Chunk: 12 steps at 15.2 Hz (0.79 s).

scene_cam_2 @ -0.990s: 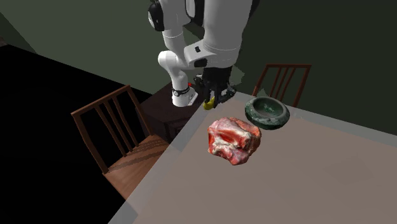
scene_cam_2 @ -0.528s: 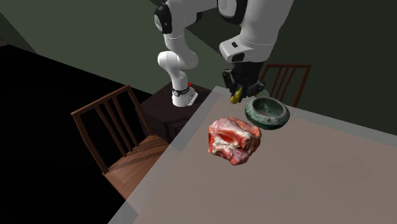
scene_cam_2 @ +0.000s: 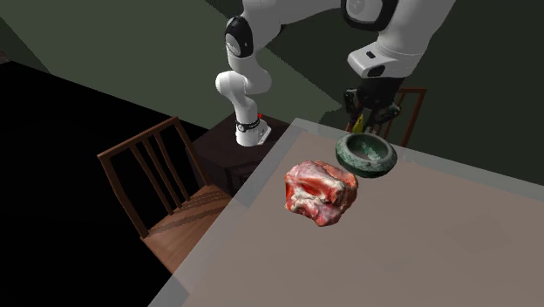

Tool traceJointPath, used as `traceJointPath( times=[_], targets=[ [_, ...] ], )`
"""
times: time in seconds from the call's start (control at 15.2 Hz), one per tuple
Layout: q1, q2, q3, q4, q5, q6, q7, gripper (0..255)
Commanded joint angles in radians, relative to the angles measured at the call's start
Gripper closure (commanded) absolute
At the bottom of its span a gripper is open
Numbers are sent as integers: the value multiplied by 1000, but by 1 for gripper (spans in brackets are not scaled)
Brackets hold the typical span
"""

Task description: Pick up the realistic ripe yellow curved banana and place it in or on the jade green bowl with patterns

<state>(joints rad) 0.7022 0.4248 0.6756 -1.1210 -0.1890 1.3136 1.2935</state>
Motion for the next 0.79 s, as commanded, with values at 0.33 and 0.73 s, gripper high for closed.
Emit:
traceJointPath(
  times=[0.33, 0.73],
  targets=[
    [107, 75, 10, 56, -34, 14, 99, 255],
    [66, 41, 14, -83, -14, 118, 94, 255]
  ],
)
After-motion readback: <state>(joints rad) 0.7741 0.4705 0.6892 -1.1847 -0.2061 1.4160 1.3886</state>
